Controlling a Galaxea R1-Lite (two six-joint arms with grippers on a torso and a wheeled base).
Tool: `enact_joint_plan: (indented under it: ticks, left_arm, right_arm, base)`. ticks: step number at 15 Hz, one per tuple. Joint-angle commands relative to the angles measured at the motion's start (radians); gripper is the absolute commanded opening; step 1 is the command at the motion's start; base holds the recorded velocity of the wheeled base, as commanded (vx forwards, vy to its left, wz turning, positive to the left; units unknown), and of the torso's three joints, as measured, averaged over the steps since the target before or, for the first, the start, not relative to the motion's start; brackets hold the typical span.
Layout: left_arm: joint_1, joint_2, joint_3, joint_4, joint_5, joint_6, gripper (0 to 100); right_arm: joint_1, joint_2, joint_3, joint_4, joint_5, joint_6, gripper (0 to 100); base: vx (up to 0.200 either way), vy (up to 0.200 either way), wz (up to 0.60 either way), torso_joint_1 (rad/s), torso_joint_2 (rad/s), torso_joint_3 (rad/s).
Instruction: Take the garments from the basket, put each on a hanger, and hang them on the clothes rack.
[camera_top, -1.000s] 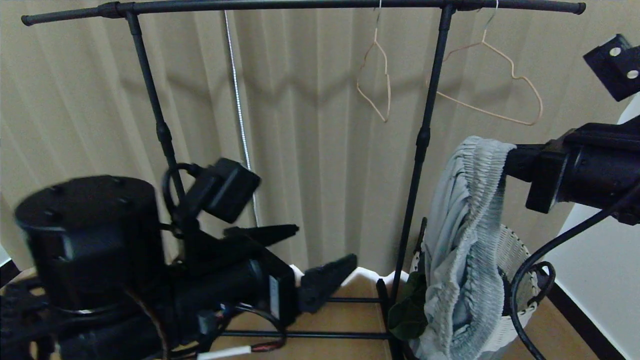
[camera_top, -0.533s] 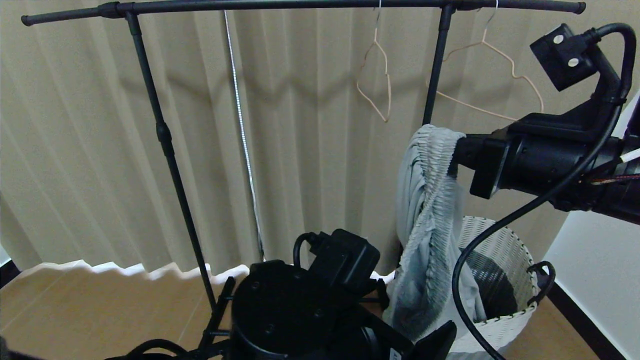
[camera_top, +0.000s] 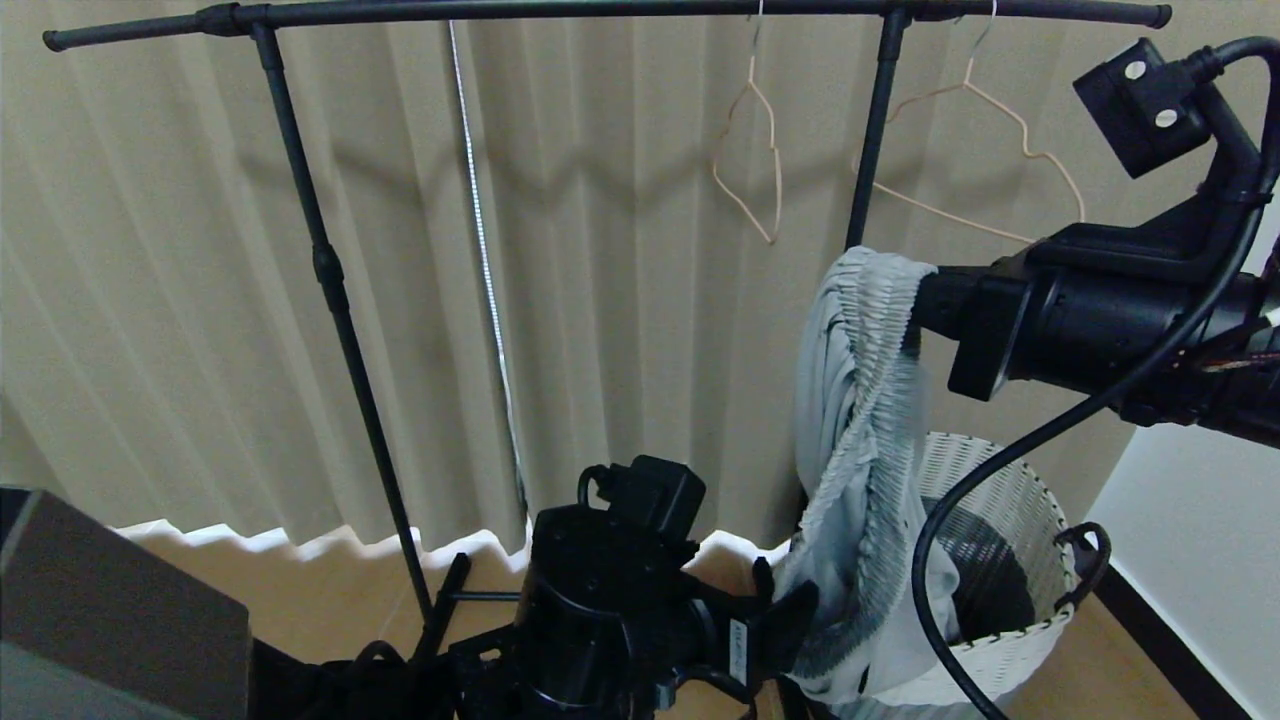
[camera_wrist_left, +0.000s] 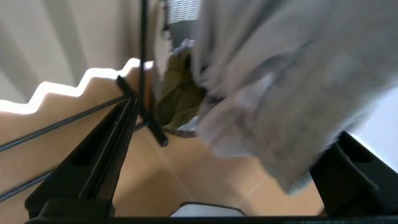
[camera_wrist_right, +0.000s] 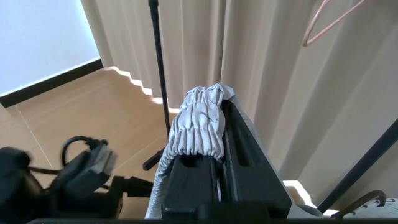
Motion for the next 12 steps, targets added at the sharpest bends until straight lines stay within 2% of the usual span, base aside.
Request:
enact_joint_plan:
  ticks: [1,5,6,8,10,11,12]
  left_arm:
    - [0.016,0.024,0.018,0.001,0.003,0.001,100]
    - [0.011,0.021,0.067,0.001,0.004,0.007,100]
    - [0.011,0.02,0.081,-0.001,0.004,0.008,0]
    - [0.005,-0.003,0.11,-0.005,0.012,0.037,0]
    - [-0.001,-0.031,0.147,-0.064,0.03,0.08,0]
    - [0.006,-0.078,0.204,-0.16,0.04,0.123,0]
    - [0.017,-0.123,0.231,-0.174,0.038,0.168,0]
  right_arm:
    - [0.0,-0.022,-0.001,0.001,0.001,0.0,0]
    - [0.0,-0.039,0.002,0.004,-0.001,0.0,0]
    - [0.0,-0.039,0.006,0.004,-0.004,-0.002,0]
    - [0.0,-0.042,0.009,0.006,-0.004,0.0,0]
    - [-0.001,-0.04,0.013,0.006,-0.004,-0.002,0]
    - [-0.003,-0.034,0.013,0.006,-0.006,-0.002,0]
    - [-0.004,-0.031,0.013,0.006,-0.006,-0.002,0]
  base:
    - [0.0,0.0,0.0,0.0,0.0,0.0]
    - [0.0,0.0,0.0,0.0,0.0,0.0]
    - [0.0,0.0,0.0,0.0,0.0,0.0]
    - [0.0,0.0,0.0,0.0,0.0,0.0]
    - [0.0,0.0,0.0,0.0,0.0,0.0]
    - [0.0,0.0,0.0,0.0,0.0,0.0]
    - [0.0,0.0,0.0,0.0,0.0,0.0]
